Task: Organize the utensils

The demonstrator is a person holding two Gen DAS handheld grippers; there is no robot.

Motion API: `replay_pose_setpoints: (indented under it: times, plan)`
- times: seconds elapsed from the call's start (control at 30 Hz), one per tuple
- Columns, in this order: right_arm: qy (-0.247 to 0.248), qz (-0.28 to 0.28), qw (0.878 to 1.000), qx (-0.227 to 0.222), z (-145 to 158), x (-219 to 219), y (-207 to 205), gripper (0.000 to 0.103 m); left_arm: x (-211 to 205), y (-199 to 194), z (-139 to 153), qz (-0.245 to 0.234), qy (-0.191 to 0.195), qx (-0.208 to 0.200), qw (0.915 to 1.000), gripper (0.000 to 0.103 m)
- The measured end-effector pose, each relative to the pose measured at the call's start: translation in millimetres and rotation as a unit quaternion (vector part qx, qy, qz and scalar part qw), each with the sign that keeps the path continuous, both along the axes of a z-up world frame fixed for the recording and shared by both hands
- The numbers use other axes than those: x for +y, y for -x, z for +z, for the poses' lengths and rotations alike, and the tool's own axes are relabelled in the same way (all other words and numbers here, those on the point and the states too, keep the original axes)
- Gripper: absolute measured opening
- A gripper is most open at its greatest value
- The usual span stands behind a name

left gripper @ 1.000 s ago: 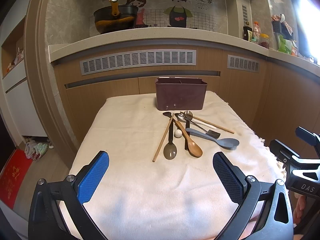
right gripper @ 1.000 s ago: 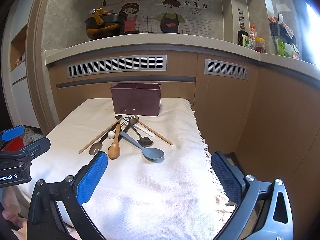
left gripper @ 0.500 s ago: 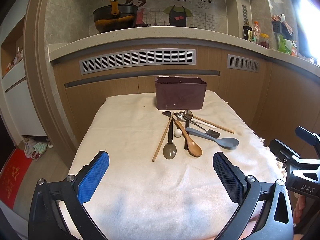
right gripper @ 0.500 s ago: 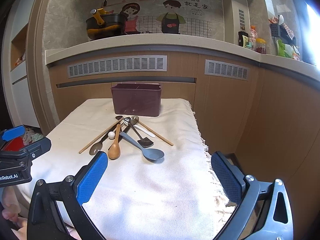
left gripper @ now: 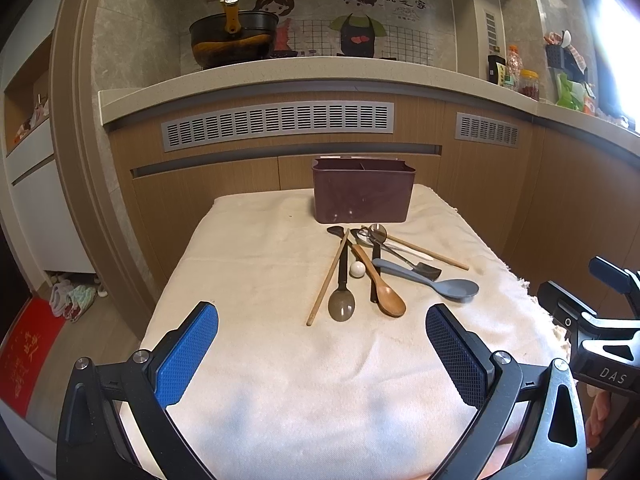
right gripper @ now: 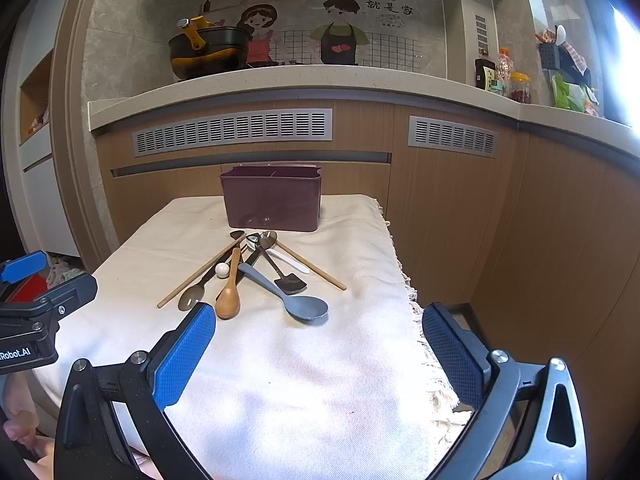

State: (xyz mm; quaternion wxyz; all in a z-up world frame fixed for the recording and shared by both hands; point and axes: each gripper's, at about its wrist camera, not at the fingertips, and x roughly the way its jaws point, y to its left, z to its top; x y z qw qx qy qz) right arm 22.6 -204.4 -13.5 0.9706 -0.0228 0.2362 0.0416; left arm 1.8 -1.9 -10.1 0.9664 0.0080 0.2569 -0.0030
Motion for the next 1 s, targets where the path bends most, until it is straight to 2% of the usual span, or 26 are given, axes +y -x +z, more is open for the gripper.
replay_pose_setpoints:
  times: [1.0]
  plan:
    - [0.003, -0.001, 1.0, -0.005, 0.2, -0.3, 4.6, 0.103, -0.6, 4.1, -0.1, -0.005, -0.002, 0.0, 1.0, 0.103]
